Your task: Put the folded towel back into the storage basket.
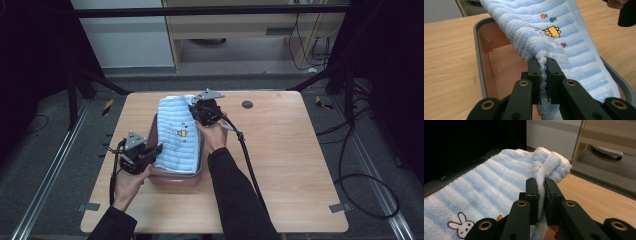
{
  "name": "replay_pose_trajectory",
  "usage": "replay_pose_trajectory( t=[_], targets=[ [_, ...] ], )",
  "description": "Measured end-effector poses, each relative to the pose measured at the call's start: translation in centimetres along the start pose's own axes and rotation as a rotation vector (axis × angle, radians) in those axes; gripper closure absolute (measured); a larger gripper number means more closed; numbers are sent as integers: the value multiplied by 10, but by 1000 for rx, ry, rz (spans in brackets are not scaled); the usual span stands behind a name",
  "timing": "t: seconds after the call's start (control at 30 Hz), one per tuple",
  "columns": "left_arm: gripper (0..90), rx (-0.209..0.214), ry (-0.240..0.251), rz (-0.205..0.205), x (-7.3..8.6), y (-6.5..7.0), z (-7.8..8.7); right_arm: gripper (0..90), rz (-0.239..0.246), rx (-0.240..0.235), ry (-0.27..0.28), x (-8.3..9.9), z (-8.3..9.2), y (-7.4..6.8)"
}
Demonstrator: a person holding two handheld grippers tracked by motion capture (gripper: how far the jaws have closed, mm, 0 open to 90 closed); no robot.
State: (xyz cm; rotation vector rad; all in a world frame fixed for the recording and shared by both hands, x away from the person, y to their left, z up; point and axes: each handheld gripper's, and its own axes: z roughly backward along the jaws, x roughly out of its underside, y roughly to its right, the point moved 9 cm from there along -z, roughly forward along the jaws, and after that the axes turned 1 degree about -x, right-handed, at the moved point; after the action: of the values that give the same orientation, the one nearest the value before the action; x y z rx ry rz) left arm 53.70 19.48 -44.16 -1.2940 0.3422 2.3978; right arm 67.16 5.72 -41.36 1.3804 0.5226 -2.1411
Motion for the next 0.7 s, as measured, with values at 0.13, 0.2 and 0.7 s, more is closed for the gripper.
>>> replay_pose_trajectory(
  t=[0.13, 0.2, 0.7],
  targets=[
    [835, 6, -14, 12, 5, 1, -3, 830, 0, -1, -10, 6, -3, 0],
    [834, 9, -24, 19, 7, 2, -4, 831, 0, -2, -15, 9, -5, 0],
    [834, -14, -53, 3, 22, -2, -13, 830, -11, -10, -45, 28, -16, -3]
  ],
)
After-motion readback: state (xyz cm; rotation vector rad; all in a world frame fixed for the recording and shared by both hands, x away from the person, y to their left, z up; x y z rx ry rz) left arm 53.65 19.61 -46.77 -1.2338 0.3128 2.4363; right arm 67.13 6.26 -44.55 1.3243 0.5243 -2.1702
